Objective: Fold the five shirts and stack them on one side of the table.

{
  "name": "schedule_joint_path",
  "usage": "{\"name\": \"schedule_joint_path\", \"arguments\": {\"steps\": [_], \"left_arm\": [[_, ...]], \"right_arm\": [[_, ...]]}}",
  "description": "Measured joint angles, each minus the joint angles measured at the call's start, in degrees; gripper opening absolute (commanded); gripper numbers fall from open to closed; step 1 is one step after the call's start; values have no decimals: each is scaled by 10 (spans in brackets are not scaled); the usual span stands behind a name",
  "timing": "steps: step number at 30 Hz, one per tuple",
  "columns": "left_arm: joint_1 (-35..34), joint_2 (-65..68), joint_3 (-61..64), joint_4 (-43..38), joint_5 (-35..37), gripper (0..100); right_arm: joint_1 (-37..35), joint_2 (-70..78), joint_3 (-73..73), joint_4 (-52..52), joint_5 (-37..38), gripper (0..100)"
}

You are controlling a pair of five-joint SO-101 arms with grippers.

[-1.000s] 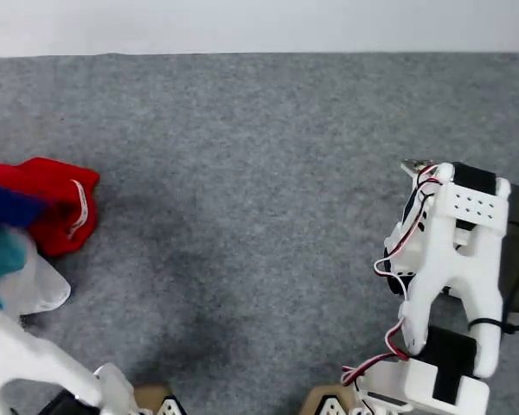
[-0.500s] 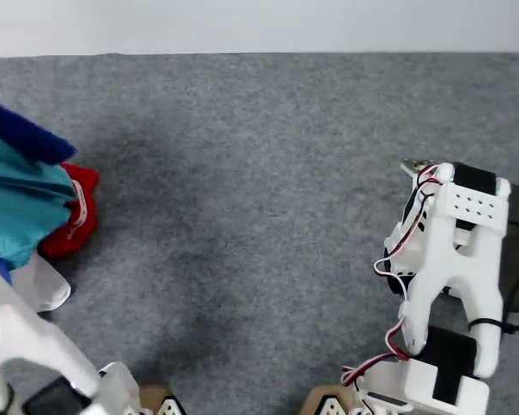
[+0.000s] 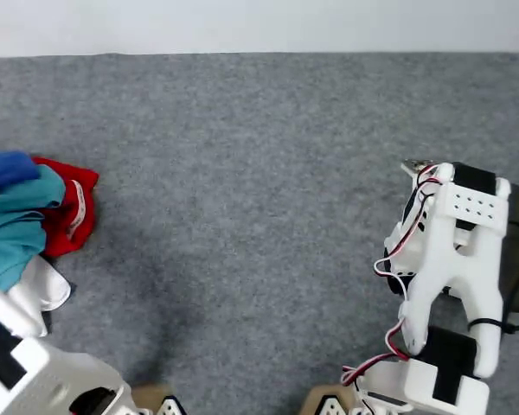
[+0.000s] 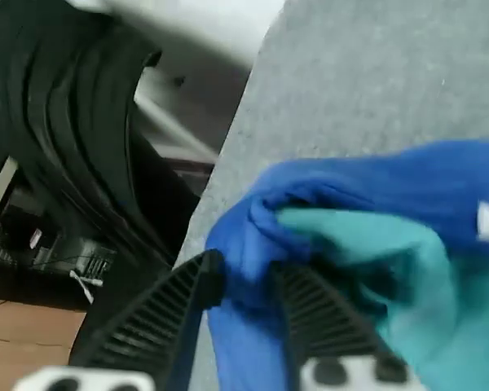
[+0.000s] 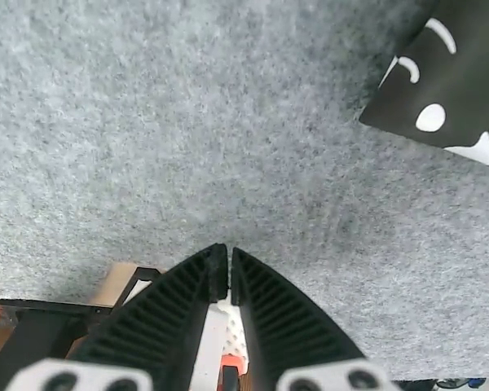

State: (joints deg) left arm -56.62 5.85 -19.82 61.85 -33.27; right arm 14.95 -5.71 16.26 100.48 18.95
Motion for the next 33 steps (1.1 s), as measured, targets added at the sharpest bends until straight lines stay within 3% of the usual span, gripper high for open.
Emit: {"name": "schedule_joint_path", "arguments": {"steps": [13,19,26,30,33], "left_arm": [[48,-26,-47,217,-64,166],[51,54,-48,292,-109,167],[56,181,-48,273,-115,160],[68,199,-61,254,-110,21],[82,199,-98,254,-91,5]], "right_arm": [[0,0,0,0,0,14],[0,0,0,0,0,14],[0,0,0,0,0,14],[0,0,0,0,0,14],[0,0,0,0,0,14]]}}
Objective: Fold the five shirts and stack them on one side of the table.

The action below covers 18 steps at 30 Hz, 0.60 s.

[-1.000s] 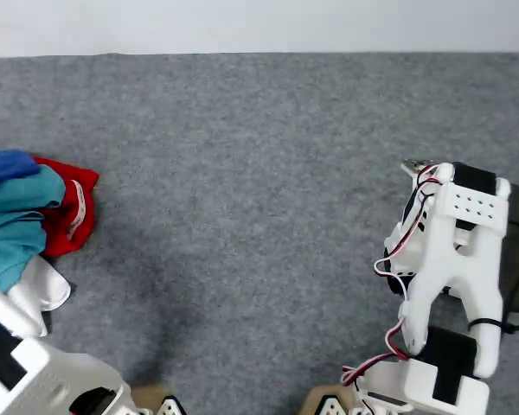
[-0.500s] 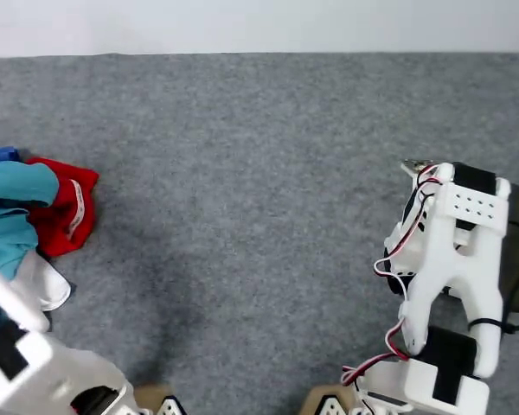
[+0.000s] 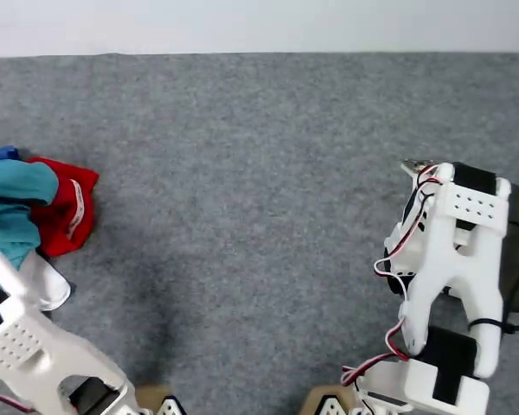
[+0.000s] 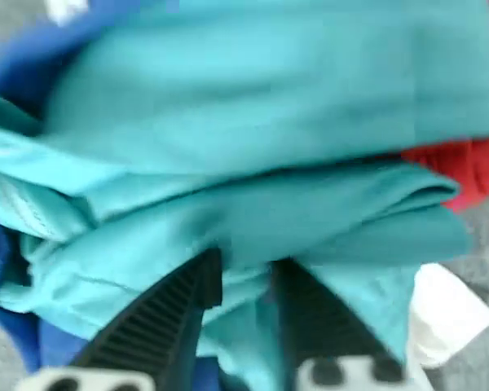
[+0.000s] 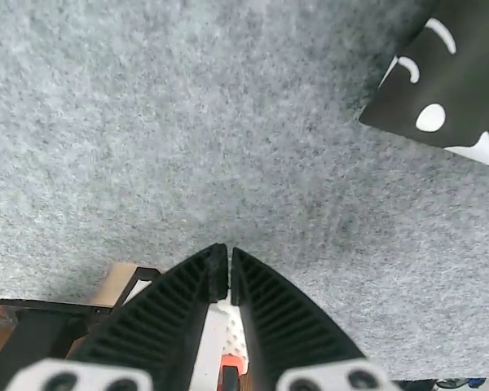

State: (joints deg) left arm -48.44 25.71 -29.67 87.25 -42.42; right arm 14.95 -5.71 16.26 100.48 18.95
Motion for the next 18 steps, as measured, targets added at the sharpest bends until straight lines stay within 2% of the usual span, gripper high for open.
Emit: {"name": "schedule_joint_path", "arguments": {"steps": [8,13,18], "left_arm": [[54,-70,-135,78,51,3],[110,-138,-217,87,113,3],[194,-184,-287,87,173,4]], "right_arm": [[0,0,0,0,0,14],[0,0,0,0,0,14],[0,0,0,0,0,14]]}}
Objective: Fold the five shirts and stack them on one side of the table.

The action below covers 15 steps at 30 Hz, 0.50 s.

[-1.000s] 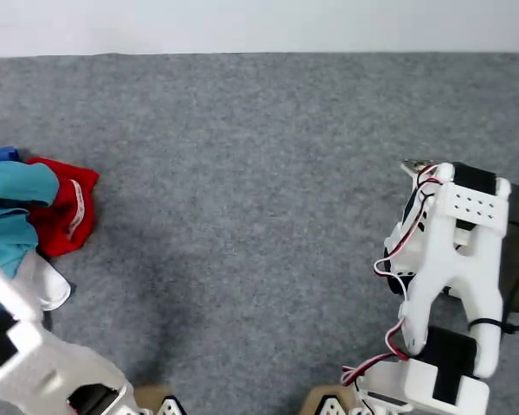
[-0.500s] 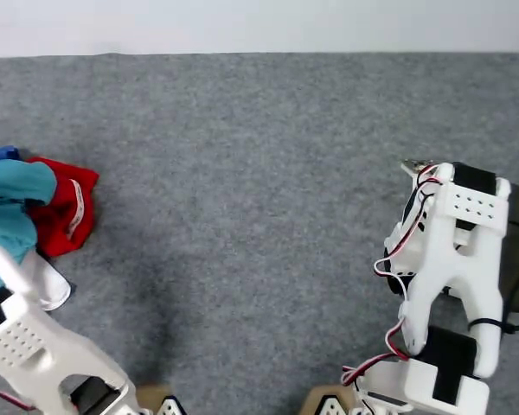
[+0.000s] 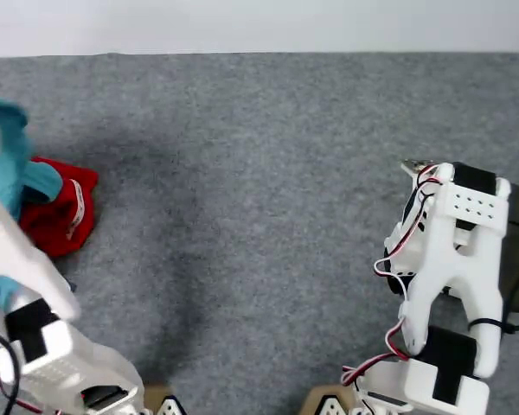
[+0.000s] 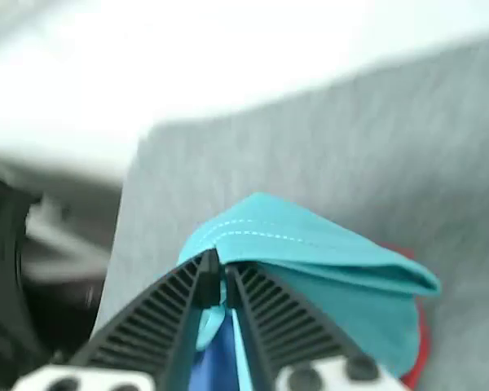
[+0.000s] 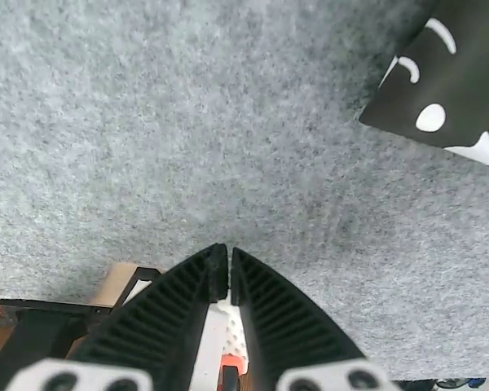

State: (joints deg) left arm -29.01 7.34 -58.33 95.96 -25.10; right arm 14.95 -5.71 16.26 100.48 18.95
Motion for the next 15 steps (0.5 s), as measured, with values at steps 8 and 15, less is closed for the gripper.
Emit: {"name": "schedule_joint_path", "arguments": {"steps": [8,15], "left_arm": [[212,-27,-105,-40,89,5],[403,-28,-52,-45,95,5]], "right_arm": [[0,0,0,0,0,14],[0,0,0,0,0,14]]}}
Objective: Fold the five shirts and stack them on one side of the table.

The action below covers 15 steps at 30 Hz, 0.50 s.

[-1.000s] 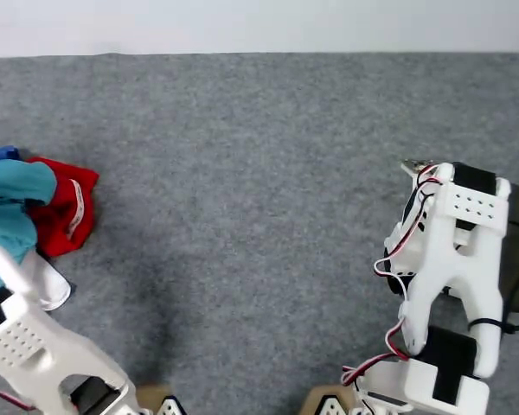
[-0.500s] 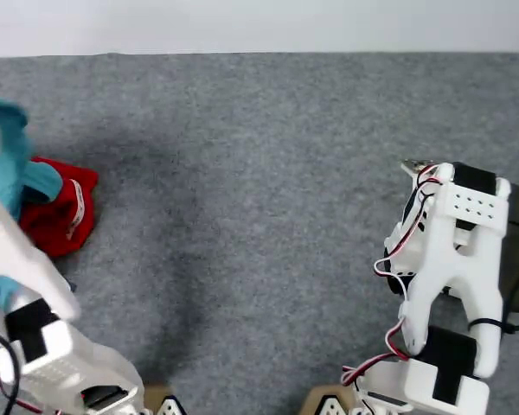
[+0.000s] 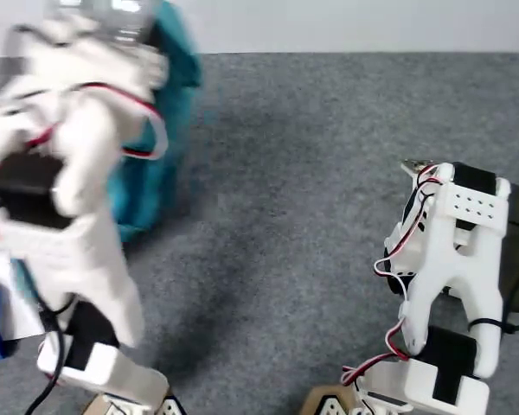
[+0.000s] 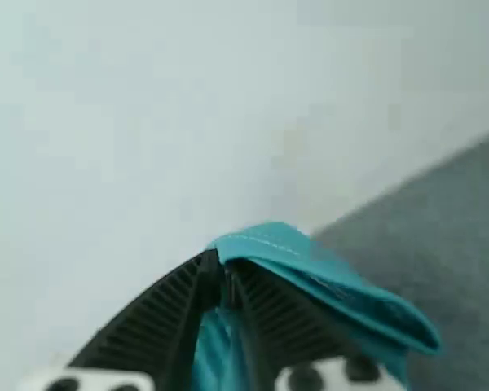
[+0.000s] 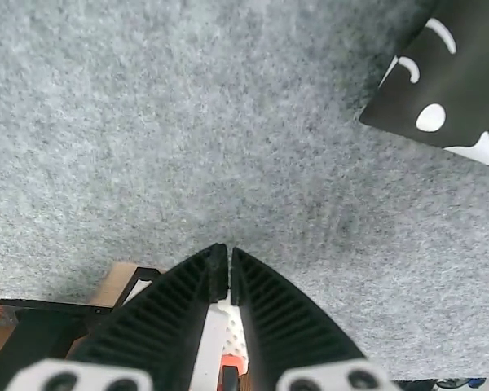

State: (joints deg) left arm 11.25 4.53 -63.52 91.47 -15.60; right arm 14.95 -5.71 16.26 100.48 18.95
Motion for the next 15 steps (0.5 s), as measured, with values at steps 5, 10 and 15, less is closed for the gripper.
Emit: {"name": "schedule_joint_path", "arguments": {"steps": [5,10,15], "left_arm": [[75,1,161,14,0,6],[87,1,300,21,0,71],[59,1,363,73,0,150]], "right_arm": [[0,0,0,0,0,14],[1,0,0,0,0,14],[1,0,0,0,0,14]]}}
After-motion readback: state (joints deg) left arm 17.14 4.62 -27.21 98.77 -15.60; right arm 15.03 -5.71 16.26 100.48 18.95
